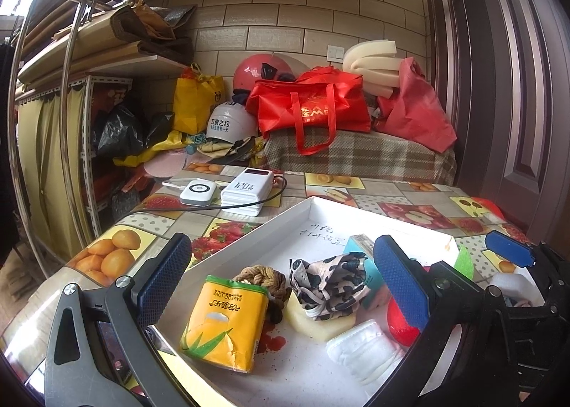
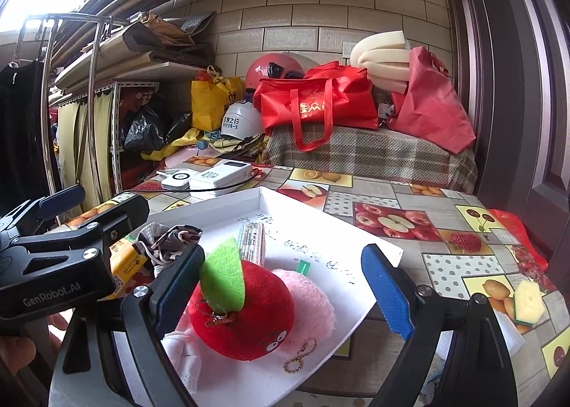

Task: Organize soft objects
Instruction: 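Lower the red apple plush into the box and open the right gripper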

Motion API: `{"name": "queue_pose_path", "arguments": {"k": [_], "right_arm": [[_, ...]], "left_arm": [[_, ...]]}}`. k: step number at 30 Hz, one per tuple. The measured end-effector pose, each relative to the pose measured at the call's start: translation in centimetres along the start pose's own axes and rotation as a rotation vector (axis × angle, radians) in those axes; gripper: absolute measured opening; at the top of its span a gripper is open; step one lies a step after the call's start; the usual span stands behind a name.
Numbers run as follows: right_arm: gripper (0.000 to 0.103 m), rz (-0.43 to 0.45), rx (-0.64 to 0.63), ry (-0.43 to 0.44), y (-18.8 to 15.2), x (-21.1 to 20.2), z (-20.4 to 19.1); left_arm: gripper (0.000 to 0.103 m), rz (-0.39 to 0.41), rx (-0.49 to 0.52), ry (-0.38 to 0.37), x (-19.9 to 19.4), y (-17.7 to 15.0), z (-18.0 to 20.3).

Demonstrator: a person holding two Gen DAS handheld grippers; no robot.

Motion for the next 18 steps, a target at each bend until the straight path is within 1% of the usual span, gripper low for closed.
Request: {"name": "queue_pose_path", "arguments": {"k": [4, 6, 8, 10, 13, 15, 18], "right_arm": [[0.090, 0.011, -0.002, 0.008, -0.2, -0.7, -0.1], [0.090, 0.022, 0.000, 0.013, -0.2, -1.0, -0.2], [0.090, 0.036, 0.004, 0.027, -0.2, -1.3, -0.1], [0.090, 0.060, 0.005, 0.050, -0.3, -1.8, -0.2], [0.090, 0.058, 0.005, 0.076, -0.5, -2.4, -0.5], [0.090, 0.070, 0.018, 0.076, -0.7, -3.1, -0.5], [0.090, 0.063, 0.038, 0.093, -1.0, -3.9, -0.3]], "left_arm": [[0.103, 0.006, -0.010, 0.003, -0.5, -0.2, 0.0], [0.103, 0.009, -0.039, 0.017, -0.7, -0.2, -0.5], [0.103, 0.001, -0.102, 0.021, -0.8, -0.2, -1.8], [0.103, -0.015, -0.187, 0.018, -0.7, -0.4, -3.3], [0.103, -0.032, -0.275, 0.024, -0.6, -0.7, -4.8], [0.103, -0.032, -0.287, 0.024, -0.7, -0.8, -4.9], [0.103, -0.021, -0.248, 0.015, -1.0, -0.8, -4.6]]}}
Point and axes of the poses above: each gripper's, at about its wrist camera, not at the fingertips, and x roughly the way its jaws point, z to its right, y to its top, the point moved 1 cm from there along x, roughly the way its jaws point, and after that the axes turned 1 degree about -x, right-handed, at the moved point
